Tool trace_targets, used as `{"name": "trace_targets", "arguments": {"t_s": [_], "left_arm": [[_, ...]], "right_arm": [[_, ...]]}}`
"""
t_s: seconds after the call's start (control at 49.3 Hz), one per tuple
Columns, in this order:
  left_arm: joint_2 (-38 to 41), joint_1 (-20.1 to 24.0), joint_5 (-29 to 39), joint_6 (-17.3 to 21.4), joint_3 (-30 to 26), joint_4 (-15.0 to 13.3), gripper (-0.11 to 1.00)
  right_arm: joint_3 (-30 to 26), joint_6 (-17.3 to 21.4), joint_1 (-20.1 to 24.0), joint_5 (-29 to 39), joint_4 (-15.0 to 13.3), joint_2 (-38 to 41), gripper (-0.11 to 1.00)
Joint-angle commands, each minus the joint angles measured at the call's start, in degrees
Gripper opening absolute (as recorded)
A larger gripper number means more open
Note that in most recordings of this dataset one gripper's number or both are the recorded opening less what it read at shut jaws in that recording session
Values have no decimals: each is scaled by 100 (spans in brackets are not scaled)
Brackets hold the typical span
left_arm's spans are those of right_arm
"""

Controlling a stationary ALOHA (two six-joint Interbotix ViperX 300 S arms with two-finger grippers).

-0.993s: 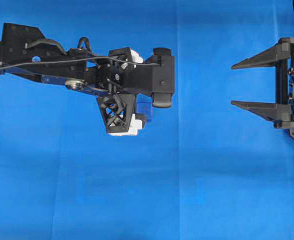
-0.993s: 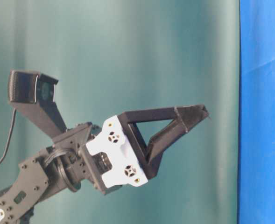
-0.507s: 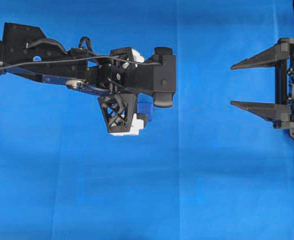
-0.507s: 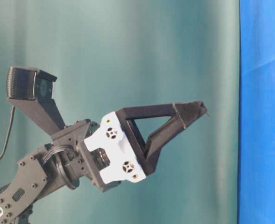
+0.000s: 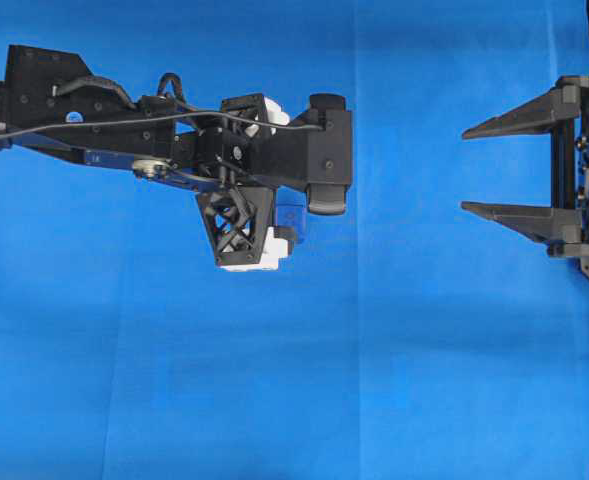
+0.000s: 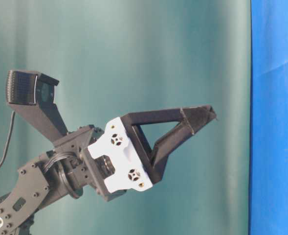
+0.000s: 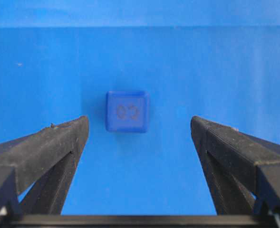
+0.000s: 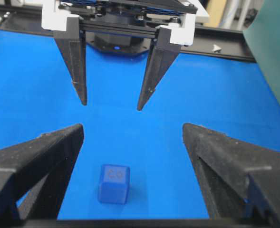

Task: Handover the blue block to the right arm after grasping it with the left arm, then place it in the designated position.
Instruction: 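Lower the open left gripper over the blue cube, then close the left gripper on the blue cube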

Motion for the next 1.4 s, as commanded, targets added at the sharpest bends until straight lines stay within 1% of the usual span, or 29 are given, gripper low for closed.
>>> {"name": "trace_targets", "arguments": {"t_s": [0.0, 0.486, 0.608, 0.79, 1.034, 1.155, 1.236, 1.378], "left_arm": [[-105, -9, -35, 9, -105, 9, 92], [-97, 0, -70, -9, -97, 9, 92], [-79, -9, -149, -18, -9, 9, 92], [53, -9, -747, 18, 360, 9, 92], [149, 18, -1942, 26, 940, 18, 92], [255, 88, -2408, 26, 1222, 18, 92], [369, 105, -2584, 26, 1345, 18, 92], [563, 114, -2742, 26, 1389, 18, 92]], "right_arm": [[-149, 0, 0, -26, -9, 35, 97], [-141, 0, -9, -26, -9, 44, 97], [-141, 0, -9, -26, 0, 70, 97], [-132, 0, 0, -44, -9, 114, 97], [-123, 0, 0, -70, 0, 149, 97], [-123, 0, -9, -97, 0, 185, 97], [-123, 0, -9, -123, 0, 220, 97], [-114, 0, 0, -132, 0, 255, 97]]}}
